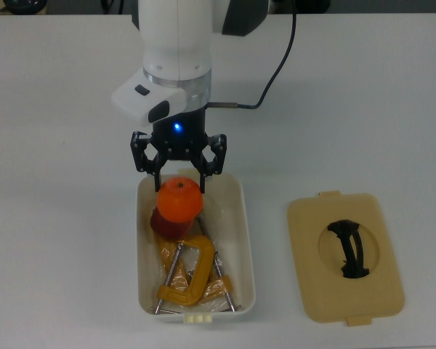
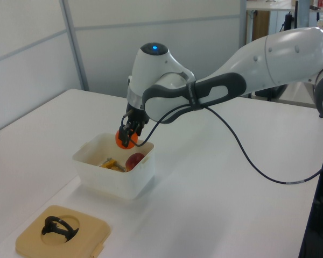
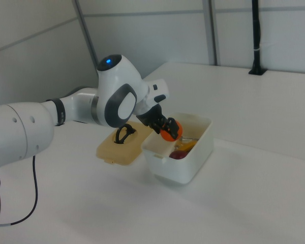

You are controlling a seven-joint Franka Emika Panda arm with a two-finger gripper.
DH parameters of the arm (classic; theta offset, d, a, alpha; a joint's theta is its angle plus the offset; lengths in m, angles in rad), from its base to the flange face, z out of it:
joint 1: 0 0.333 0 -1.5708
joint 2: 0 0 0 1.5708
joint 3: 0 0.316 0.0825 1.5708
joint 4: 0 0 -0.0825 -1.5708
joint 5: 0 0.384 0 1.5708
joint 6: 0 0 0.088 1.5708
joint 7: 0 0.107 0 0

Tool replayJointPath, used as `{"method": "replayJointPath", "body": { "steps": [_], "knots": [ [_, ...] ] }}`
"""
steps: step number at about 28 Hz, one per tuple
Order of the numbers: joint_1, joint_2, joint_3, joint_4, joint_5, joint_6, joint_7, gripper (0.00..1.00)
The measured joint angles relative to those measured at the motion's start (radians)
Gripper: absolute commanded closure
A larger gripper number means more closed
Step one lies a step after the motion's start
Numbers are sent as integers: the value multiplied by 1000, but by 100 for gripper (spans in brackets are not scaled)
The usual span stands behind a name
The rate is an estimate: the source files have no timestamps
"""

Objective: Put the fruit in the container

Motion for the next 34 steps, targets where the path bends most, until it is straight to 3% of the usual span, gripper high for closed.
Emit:
{"method": "replayJointPath", "body": {
  "steps": [7, 12, 22, 27, 34],
  "knots": [
    [0, -1, 0, 18, 0, -6, 15, 0],
    [-1, -29, 0, 34, 0, -124, 15, 0],
    [-16, -203, -2, 48, 0, -597, 1, 0],
    [-46, -277, -2, 48, 0, -724, -54, 0],
    [-98, -318, -3, 46, 0, -809, -127, 0]
  ]
}}
